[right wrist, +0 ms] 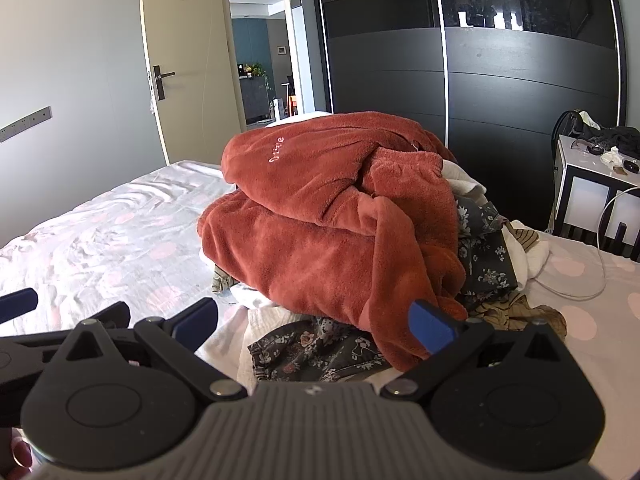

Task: Fold clothes
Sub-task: 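Move both grippers toward the rust-red fleece on the clothes pile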

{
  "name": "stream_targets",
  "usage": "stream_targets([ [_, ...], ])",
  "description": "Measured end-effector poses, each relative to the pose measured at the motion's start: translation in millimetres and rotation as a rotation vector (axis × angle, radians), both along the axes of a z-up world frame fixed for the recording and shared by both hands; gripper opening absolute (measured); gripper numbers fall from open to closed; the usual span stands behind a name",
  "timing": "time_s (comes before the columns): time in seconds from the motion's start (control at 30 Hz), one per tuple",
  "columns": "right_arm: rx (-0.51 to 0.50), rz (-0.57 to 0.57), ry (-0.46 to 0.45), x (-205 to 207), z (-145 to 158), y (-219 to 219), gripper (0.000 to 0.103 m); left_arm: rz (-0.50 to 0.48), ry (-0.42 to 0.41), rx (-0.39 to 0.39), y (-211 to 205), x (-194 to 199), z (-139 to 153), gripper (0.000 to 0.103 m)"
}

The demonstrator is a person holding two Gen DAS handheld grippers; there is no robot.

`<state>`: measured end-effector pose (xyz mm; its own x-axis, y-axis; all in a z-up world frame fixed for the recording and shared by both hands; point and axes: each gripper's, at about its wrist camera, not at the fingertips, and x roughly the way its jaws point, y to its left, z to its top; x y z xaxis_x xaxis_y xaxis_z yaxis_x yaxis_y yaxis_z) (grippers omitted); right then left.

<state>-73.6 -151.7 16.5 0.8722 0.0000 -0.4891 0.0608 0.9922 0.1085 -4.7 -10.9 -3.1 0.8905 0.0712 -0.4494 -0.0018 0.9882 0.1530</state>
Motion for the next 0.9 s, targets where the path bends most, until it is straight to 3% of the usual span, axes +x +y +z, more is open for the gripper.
stream_targets([
  [0.3,-0.025,-0.012,-0.045,-8,-1,4,0.102,-0.052,0.025,-0.009,-12,2,-5,0.098],
  [0.9,0.006,-0.048,-0.039,-8,-9,-3,0.102,-0.016,0.068,-0.025,-6,8,-10,0.098],
])
